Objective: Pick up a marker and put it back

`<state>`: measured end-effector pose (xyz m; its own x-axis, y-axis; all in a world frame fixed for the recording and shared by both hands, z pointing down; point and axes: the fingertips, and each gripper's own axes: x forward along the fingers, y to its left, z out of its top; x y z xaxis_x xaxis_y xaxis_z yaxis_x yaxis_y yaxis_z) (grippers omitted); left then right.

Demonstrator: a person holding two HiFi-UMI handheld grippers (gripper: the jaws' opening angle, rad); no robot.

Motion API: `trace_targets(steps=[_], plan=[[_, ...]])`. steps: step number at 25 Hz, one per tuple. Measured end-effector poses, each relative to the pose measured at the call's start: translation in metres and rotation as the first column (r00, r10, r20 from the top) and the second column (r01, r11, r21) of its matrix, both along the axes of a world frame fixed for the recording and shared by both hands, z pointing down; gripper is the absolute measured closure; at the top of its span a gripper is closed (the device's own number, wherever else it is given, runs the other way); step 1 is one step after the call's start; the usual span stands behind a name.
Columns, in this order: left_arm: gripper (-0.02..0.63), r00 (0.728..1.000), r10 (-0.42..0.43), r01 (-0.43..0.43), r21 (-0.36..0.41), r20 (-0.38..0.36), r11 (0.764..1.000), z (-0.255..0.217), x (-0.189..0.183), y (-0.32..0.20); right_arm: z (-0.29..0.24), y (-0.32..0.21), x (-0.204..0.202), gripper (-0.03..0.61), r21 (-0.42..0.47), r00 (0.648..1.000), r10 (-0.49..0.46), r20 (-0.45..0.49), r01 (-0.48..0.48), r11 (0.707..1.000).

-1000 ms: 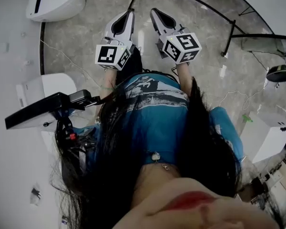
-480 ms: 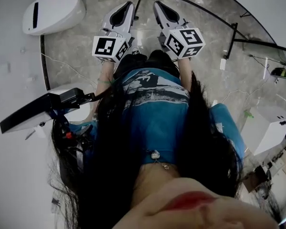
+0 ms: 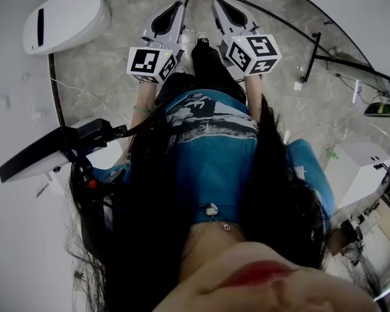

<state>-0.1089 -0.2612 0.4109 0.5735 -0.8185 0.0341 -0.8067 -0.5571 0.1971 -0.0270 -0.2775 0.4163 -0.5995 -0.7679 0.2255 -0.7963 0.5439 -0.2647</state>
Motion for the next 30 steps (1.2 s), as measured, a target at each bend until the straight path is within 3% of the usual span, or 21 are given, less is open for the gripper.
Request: trace_targets(steps=[9,12,13,16,20,24,26,30], plan=[[0.611,0.997,-0.069,0.069,-0.014,0.030,0.998,0.005,0.008,-0.125,0.021,-0.152,0.012,0.560,-0.029,0.990,-0.109,-0.095,0.106,0.994],[0.611,0.996,-0.088,0.088,-0.007,0.019,0.996,-0.001,0.005,-0.131,0.022,-0.164,-0.003,0.458,-0.014,0.970,-0.186,-0.153,0.186,0.982],[0.611,0.996,-0.093,0.093,-0.007,0.014,0.996,-0.002,0.004,-0.132,0.024,-0.167,-0.009,0.453,-0.008,0.961,-0.207,-0.183,0.209,0.978],[0.611,0.995,-0.099,0.099,-0.006,0.012,0.995,-0.002,0.001,-0.135,0.034,-0.179,-0.023,0.443,0.001,0.920,-0.236,-0.313,0.249,0.969],[0.611,0.994,-0.107,0.107,-0.007,0.018,0.994,-0.001,0.000,-0.136,0.057,-0.189,-0.038,0.442,-0.052,0.828,-0.296,-0.476,0.310,0.949],[0.611,0.993,-0.121,0.121,-0.004,0.014,0.993,-0.001,-0.004,-0.139,0.074,-0.201,-0.041,0.442,-0.094,0.743,-0.302,-0.597,0.309,0.946],[0.611,0.991,-0.131,0.131,-0.003,0.013,0.991,-0.002,-0.007,-0.141,0.083,-0.204,-0.041,0.442,-0.138,0.719,-0.324,-0.615,0.307,0.942],[0.611,0.990,-0.135,0.134,0.010,0.049,0.991,-0.001,-0.007,-0.142,0.098,-0.207,-0.035,0.443,-0.187,0.702,-0.315,-0.639,0.255,0.949]])
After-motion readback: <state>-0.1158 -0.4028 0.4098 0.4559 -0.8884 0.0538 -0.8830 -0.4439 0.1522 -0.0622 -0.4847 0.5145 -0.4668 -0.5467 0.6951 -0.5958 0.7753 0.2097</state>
